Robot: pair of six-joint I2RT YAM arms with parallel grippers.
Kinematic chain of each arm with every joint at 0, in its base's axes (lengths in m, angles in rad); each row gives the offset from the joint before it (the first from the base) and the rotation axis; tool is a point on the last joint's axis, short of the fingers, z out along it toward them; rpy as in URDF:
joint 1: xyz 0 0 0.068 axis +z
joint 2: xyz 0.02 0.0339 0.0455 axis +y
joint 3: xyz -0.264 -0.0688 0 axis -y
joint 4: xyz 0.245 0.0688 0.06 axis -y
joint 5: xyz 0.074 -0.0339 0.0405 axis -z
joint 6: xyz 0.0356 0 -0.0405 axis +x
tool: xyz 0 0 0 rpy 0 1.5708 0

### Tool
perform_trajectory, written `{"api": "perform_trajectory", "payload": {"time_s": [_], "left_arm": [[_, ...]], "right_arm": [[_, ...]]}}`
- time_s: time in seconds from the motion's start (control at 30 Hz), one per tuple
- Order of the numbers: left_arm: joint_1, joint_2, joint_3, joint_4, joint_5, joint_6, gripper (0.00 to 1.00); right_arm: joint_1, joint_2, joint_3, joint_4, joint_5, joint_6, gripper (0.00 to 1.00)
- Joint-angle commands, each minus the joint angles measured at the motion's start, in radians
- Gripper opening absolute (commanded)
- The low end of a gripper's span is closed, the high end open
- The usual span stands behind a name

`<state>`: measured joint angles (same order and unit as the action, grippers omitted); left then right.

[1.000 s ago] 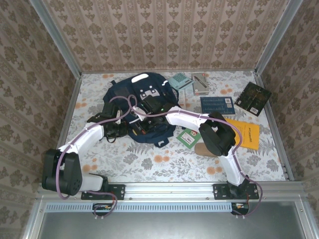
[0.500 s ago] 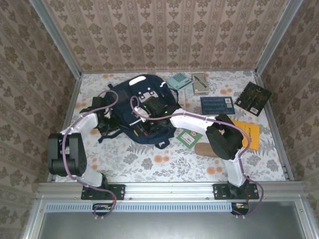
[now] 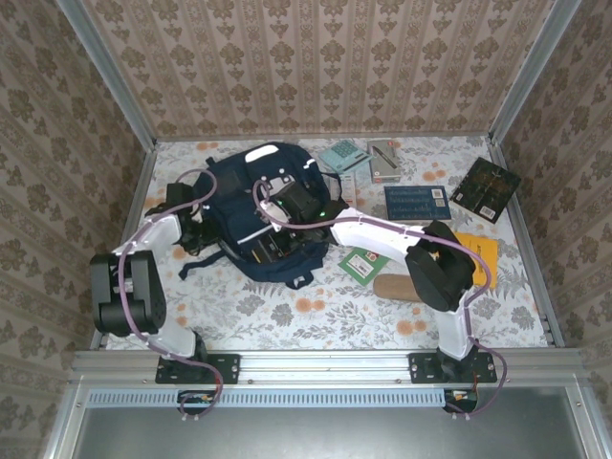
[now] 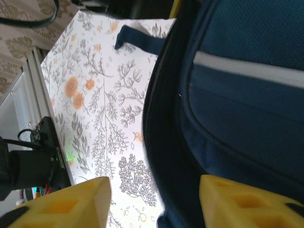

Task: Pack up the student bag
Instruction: Unzip the student bag at the middle-left of the table, then open the student bag at the middle-left of the table.

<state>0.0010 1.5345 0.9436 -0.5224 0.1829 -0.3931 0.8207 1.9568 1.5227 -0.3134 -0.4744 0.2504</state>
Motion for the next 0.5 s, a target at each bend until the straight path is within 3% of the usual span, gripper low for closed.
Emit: {"api": "perform_trajectory", "payload": {"time_s": [0.0, 0.13, 0.3, 0.47], "left_arm": [[-0.026, -0.121, -0.024, 0.026, 0.001, -0.013, 0.34], [-0.044, -0.266, -0.060, 0.016, 0.052, -0.009, 0.52], [-0.110, -0.382, -0.062, 0.020, 0.102, 0.038, 0.59], [-0.257, -0.370, -0.040, 0.062, 0.059, 0.130, 0.61]], "right_arm": [[-0.002, -0.090, -0.018, 0.008, 0.108, 0.033, 0.63], [-0.009, -0.186, -0.101, 0.055, 0.265, 0.057, 0.99], [-0.046, -0.326, -0.238, 0.122, 0.424, 0.122, 1.00], [-0.077, -0.431, -0.309, 0.073, 0.555, 0.192, 1.00]]}}
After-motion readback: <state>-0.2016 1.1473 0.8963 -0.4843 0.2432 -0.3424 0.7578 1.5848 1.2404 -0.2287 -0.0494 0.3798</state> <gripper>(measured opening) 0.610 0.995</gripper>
